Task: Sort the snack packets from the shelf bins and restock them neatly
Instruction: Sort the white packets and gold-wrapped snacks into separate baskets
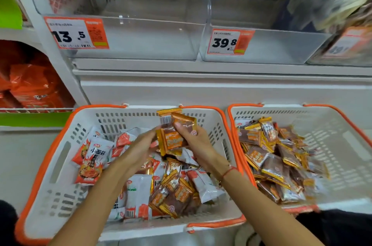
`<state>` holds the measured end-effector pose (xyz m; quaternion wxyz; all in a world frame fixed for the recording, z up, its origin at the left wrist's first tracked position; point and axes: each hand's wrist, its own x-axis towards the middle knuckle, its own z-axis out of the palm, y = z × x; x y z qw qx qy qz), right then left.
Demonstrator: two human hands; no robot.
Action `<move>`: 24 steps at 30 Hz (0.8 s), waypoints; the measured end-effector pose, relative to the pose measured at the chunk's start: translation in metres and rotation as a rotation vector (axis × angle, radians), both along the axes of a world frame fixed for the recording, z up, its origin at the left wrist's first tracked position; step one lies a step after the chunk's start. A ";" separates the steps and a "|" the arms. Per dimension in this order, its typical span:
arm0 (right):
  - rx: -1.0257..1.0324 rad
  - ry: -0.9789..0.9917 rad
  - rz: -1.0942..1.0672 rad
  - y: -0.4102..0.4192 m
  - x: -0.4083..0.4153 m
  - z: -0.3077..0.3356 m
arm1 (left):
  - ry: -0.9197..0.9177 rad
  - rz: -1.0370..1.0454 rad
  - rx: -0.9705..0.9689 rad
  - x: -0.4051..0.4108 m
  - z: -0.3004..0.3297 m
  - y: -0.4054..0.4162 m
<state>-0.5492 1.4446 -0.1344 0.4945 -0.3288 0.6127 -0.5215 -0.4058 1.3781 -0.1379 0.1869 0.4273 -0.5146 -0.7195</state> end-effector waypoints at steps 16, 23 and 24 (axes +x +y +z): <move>0.570 0.767 -0.189 0.091 -0.179 -0.073 | -1.150 -0.154 -0.555 0.097 -0.119 -0.015; -0.111 1.138 -0.117 0.032 -0.071 -0.036 | -1.030 0.083 -0.520 0.089 -0.113 -0.003; -0.060 1.086 0.132 0.021 -0.057 -0.037 | -1.032 0.141 -0.589 0.083 -0.111 -0.003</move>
